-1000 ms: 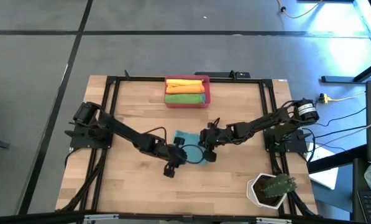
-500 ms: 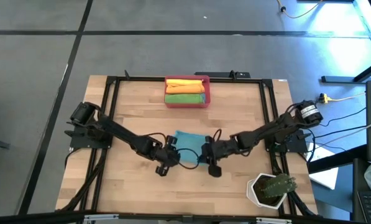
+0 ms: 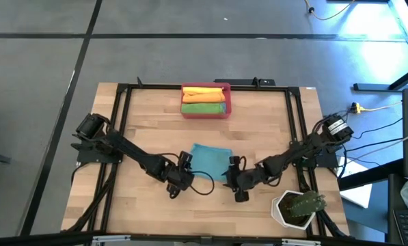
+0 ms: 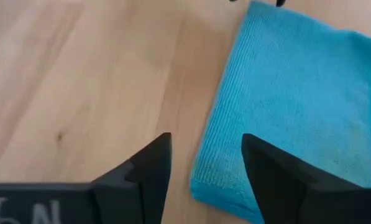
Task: Roll microfiber towels into tight, uniform cylinder then place into a basket
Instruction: Roll the blue microfiber towel
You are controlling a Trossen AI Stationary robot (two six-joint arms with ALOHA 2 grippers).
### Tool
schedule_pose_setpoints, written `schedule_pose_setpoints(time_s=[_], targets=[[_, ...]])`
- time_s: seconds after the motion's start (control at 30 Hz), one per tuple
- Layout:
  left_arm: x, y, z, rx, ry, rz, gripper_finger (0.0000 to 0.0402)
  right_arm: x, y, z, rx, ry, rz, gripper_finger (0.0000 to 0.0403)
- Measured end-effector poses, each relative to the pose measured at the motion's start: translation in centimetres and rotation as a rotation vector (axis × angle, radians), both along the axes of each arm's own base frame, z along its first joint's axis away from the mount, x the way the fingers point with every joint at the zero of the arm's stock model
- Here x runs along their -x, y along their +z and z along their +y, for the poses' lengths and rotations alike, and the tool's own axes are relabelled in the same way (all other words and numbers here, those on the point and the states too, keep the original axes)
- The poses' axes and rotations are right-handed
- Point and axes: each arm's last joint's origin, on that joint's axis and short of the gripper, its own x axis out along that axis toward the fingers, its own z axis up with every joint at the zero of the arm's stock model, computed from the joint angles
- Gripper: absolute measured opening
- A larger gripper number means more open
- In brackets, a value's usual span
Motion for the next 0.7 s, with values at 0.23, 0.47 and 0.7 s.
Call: schedule_pose_setpoints(time_s=[0.23,0.47,0.7], targets=[[0.5,-1.3,0.3,0.03,-0.01,-0.02,0.0193,-0.1,-2.6,0.0,0.098,-0.056,0.053,0.0187],[1.6,-3.0,1.1,0.025,-0.027,-0.046,0.0191,-0.1,-3.8,-0.1,0.131,-0.087,0.091,0.0185],[2.0,-4.1,1.6,-0.014,-0.114,-0.134,0.018,0.0,-3.9,-0.1,0.139,-0.094,0.103,0.0184]])
